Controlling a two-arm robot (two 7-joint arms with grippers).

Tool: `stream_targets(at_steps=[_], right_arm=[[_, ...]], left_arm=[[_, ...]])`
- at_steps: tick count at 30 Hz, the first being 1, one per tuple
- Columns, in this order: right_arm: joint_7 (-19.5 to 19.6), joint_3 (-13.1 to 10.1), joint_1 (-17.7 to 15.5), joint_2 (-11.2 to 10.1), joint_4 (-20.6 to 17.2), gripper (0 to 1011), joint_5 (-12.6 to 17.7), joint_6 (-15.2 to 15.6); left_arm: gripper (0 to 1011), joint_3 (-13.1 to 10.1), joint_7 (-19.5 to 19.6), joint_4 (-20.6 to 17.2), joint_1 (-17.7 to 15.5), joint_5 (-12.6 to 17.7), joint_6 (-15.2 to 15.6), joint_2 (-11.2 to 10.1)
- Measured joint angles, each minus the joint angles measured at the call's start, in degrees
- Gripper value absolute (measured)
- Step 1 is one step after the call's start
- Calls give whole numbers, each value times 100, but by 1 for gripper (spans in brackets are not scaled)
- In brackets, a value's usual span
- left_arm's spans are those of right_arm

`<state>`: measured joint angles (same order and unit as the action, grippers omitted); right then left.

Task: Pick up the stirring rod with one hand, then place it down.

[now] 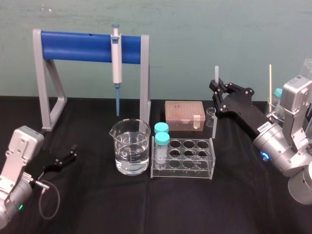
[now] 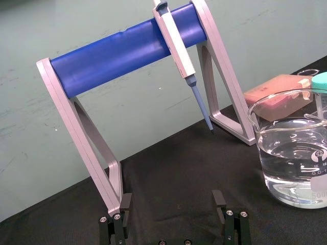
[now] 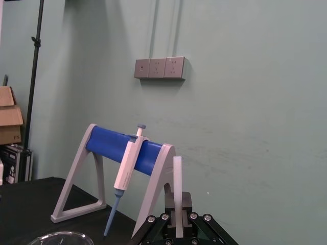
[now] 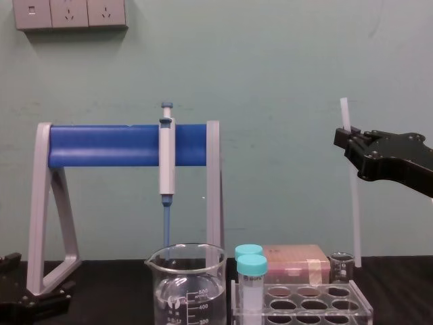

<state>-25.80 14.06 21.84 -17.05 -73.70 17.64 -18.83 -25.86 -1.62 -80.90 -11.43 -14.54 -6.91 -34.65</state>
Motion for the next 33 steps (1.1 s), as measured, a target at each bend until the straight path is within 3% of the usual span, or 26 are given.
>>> stream_targets(at_steps=[21, 33], right_arm=[[-6, 2, 12, -6, 21, 66, -44, -26], [-361, 141, 403, 3, 628, 66, -213, -468]], left_arm=[[1000, 0, 0, 0, 0, 0, 0, 0], [1000, 0, 0, 0, 0, 0, 0, 0]])
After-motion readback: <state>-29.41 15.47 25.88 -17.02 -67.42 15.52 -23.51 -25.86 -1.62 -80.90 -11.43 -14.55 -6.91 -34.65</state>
